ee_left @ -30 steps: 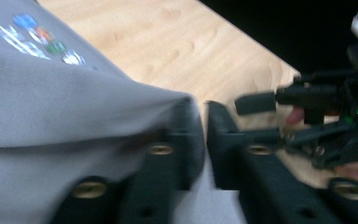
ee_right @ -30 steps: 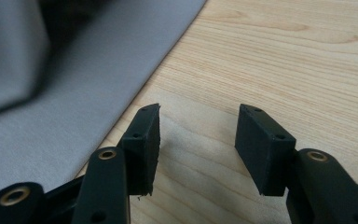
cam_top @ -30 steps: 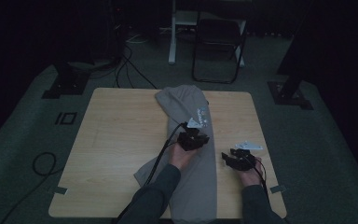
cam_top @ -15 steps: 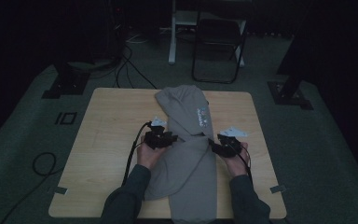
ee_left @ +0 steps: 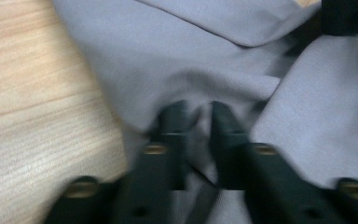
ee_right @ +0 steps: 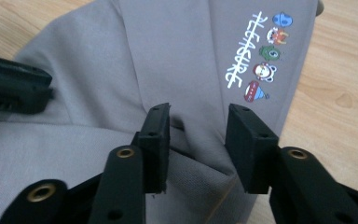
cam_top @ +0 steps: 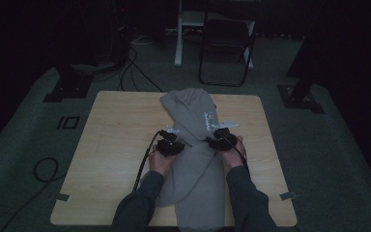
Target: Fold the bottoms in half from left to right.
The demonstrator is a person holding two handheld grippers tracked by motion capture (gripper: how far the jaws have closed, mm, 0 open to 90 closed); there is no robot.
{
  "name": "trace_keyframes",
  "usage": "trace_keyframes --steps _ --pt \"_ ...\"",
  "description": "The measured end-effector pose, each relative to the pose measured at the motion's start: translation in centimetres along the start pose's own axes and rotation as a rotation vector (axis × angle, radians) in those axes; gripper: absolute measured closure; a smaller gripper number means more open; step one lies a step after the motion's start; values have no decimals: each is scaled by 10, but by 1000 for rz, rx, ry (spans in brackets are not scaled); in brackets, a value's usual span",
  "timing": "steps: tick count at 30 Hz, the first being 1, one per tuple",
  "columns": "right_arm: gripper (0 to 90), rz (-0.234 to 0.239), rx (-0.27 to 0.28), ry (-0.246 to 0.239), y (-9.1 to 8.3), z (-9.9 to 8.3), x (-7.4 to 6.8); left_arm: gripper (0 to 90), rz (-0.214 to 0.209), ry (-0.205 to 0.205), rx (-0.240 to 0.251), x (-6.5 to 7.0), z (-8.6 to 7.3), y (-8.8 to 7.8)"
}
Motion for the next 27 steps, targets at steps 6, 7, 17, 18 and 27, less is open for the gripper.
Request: trace_keyframes --steps 6,7,17,18,27 --pt "733 0 -19 18 -7 -8 5 900 -49 -17 20 -6 3 -15" --pt "736 0 -22 19 -8 -10 5 900 -39 -25 27 -10 4 -18" --pt "706 24 -4 20 -12 -17 4 734 -44 -25 -40 -2 -6 -12" --pt "705 26 -4 17 -12 -17 3 722 -39 -28 -44 -1 -7 -11" --pt "689 31 -4 17 -12 -18 3 824 -33 -15 -79 3 -16 -9"
Point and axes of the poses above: each handheld gripper's, and its own axes: y roughly forward along the jaws, z roughly out of its top, x roughly to its right, the point moved 8 cm from there along y, roughly forward along the jaws, and after that the axes turned 15 degrees about -y, right-handed, at the moved point
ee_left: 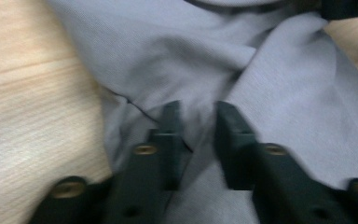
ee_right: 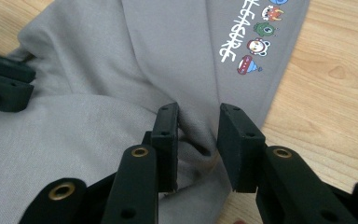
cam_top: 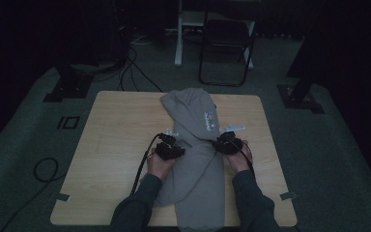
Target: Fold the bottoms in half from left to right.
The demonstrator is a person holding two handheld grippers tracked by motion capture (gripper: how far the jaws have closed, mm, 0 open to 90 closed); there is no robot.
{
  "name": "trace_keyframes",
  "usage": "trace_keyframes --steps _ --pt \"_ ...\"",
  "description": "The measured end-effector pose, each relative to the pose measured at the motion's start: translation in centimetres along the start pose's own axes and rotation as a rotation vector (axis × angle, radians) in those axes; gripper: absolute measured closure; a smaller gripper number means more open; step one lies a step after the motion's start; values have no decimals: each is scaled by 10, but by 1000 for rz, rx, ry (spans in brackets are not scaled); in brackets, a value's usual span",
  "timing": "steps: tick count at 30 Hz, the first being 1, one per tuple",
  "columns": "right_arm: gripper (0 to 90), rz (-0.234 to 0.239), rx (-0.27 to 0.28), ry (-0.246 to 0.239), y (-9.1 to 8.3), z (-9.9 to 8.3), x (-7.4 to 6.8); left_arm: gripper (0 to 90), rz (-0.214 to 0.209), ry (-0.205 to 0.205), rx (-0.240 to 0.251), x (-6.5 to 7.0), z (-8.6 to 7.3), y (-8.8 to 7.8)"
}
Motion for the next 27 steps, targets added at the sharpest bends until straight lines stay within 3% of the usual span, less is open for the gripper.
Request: trace_keyframes --steps 2,8,14,16,17,18,21,25,27 --pt "690 0 -6 -5 1 -1 -1 887 -8 -10 2 -1 0 -2" --pt "741 -16 -23 -9 0 -5 2 897 -11 -13 48 -5 4 -17" --pt "838 -33 -45 5 -3 -16 8 895 -20 -32 59 -13 2 -27" --pt "825 -33 -46 16 -3 -19 9 893 -25 -30 58 -14 1 -27" --pt "776 -23 -31 26 -4 -18 9 891 -25 -32 58 -15 1 -26" --pt "721 -16 -8 45 -5 -15 9 887 -26 -36 57 -14 1 -25" --pt "673 -31 35 67 -7 -3 10 835 -28 -57 68 -15 4 -23" --pt "669 -26 64 23 -1 19 1 774 -34 -112 91 -19 11 -22" --pt "659 -10 66 -2 6 27 -6 758 -28 -121 88 -20 13 -19"
Point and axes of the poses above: each handheld gripper's, and its own axes: y roughly forward along the jaws, z roughly out of its top, x roughly to its right, the point moved 8 cm from there along y, roughly forward along the jaws, and after that the axes turned 15 degrees about -y, right-handed, at the moved point
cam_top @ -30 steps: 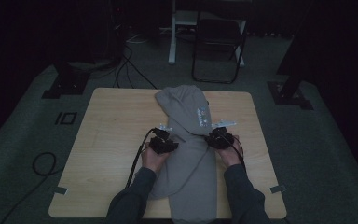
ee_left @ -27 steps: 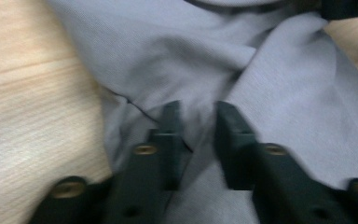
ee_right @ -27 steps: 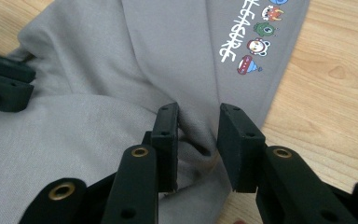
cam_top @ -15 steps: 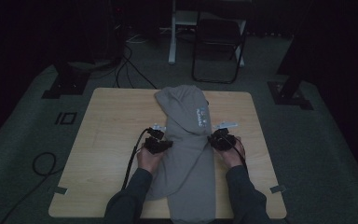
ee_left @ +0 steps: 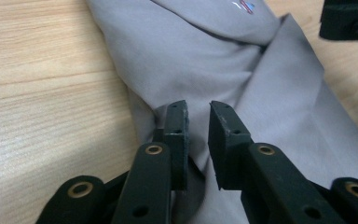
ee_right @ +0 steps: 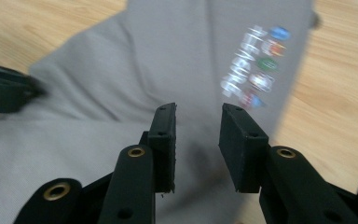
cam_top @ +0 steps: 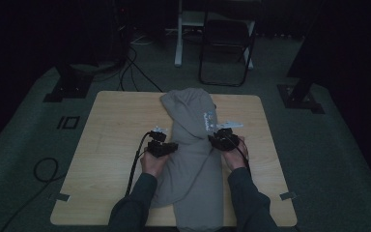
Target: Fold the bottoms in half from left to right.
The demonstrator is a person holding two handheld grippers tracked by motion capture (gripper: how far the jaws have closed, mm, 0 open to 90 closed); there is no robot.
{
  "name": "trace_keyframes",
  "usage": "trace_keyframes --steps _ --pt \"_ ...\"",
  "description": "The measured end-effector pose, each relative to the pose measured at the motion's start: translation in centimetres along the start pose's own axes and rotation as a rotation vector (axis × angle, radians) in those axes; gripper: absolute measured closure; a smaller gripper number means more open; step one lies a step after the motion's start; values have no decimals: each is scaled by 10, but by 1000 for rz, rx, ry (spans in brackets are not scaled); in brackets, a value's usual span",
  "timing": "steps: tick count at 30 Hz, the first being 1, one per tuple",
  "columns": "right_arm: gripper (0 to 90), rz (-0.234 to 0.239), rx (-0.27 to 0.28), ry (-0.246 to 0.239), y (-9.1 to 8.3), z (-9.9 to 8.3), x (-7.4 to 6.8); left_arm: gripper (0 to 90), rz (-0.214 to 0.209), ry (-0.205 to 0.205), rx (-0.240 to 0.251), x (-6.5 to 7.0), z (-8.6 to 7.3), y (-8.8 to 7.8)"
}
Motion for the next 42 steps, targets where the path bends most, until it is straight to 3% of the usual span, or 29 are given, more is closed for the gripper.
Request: trace_keyframes --steps 3,4,5,6,8,9,10,11,27,29,31,33,35,38,39,42 --pt "598 24 -9 -12 10 3 -9 753 7 1 -21 1 -2 5" --pt "567 44 -23 -19 16 3 -14 753 28 23 -44 1 -5 10" --pt "547 63 -69 -54 26 -3 -23 847 36 26 -50 0 -7 12" --pt "573 61 -97 -76 29 -7 -26 883 42 30 -51 0 -7 13" --pt "747 58 -128 -103 32 -15 -30 897 44 28 -44 0 -7 13" --pt "747 58 -128 -103 32 -15 -30 898 44 28 -44 0 -7 13" --pt "808 59 -126 -105 29 -17 -30 898 50 37 -41 0 -7 11" --pt "896 23 -149 -132 23 -20 -27 899 52 39 -39 -1 -7 10" --pt "900 -2 -128 -117 -20 -51 -11 899 73 50 7 -11 -2 -6" --pt "813 -6 -94 -95 -21 -46 -9 898 73 54 5 -10 -3 -5" --pt "727 30 -34 -76 -20 -34 -14 898 72 55 7 -9 -3 -4" --pt "631 43 3 -98 -15 -20 -22 898 72 53 5 -8 -3 -3" --pt "600 66 16 -117 -7 -10 -33 898 73 54 2 -8 -4 -2" --pt "573 95 -14 -148 10 -4 -49 898 75 58 -4 -8 -5 -1" --pt "591 102 -36 -159 16 -6 -54 898 73 58 -4 -8 -5 -1" --pt "846 93 -105 -184 24 -16 -62 899 72 62 -3 -8 -5 -3"
Point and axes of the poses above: each handheld gripper's, and its own axes: y roughly forward along the jaws, z roughly out of its top, x roughly to its right, the point moved 8 cm from there along y, roughly forward along the jaws, and after that the axes turned 15 degrees about -y, right-handed, at the moved point
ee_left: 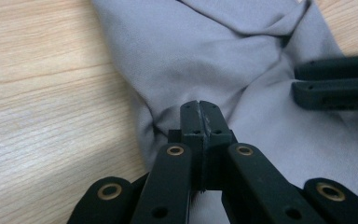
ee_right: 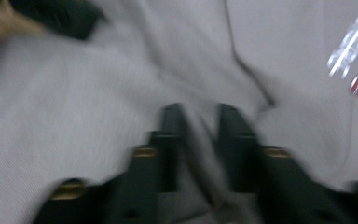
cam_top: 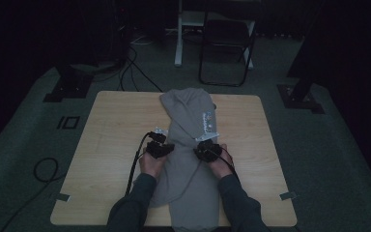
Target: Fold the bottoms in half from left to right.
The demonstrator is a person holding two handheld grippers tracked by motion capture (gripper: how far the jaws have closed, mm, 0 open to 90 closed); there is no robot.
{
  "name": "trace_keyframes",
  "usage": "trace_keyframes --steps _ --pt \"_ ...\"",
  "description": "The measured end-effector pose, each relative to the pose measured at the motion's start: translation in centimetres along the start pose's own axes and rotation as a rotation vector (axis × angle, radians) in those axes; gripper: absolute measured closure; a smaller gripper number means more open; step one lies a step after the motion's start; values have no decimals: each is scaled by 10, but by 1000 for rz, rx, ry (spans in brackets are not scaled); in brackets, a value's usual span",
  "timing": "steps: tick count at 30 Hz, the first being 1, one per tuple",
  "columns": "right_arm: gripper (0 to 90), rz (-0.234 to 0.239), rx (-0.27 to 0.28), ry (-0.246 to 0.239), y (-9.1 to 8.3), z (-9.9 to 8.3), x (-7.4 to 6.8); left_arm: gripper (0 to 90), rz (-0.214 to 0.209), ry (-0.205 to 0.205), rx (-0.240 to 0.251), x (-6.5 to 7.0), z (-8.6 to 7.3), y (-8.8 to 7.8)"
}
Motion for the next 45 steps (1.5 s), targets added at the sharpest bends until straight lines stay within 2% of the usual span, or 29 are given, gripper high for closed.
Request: trace_keyframes --steps 3,6,8,11,17,20,23,26,31,33,34,35,37,39,41,43,45 --pt "883 1 13 14 -11 -5 -1 900 -15 -1 2 -2 1 -4" --pt "880 5 59 20 -27 -8 -6 900 -26 -7 14 -1 3 -8" --pt "884 -8 72 8 -36 -11 -9 900 -13 -1 17 -1 4 -9" --pt "889 -21 88 24 -46 -21 -9 900 -1 -9 16 -6 4 -11" --pt "878 14 51 30 -52 -43 -13 900 15 -31 34 -10 7 -12" --pt "816 19 38 37 -52 -47 -11 899 27 -25 36 -9 7 -11" --pt "721 14 71 51 -55 -41 -7 891 31 -4 33 -7 5 -9" --pt "638 -14 104 58 -58 -27 2 875 34 5 31 -5 3 -8" --pt "554 -63 141 93 -59 -5 18 785 30 21 29 -2 0 -9" --pt "534 -79 144 100 -58 -1 22 720 26 22 23 -1 -1 -8" --pt "523 -99 150 116 -58 3 27 720 22 26 13 1 -5 -6" --pt "499 -120 163 153 -55 10 36 686 22 29 11 2 -7 -5" --pt "480 -128 151 172 -49 15 43 651 32 35 0 4 -12 -2" --pt "443 -97 116 176 -37 16 43 643 40 45 -1 5 -15 0" --pt "436 -79 55 139 -25 13 38 719 51 58 -5 5 -16 0" --pt "506 -94 -12 105 -14 4 35 832 49 59 -12 4 -16 -1" --pt "613 -97 -59 106 -10 -7 34 863 53 61 -11 2 -17 -2"
Point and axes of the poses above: each handheld gripper's, and its own axes: y roughly forward along the jaws, z roughly out of its top, x roughly to its right, the point moved 8 cm from there along y, roughly forward along the jaws, and after that the axes turned 15 degrees about -y, right-handed, at the moved point
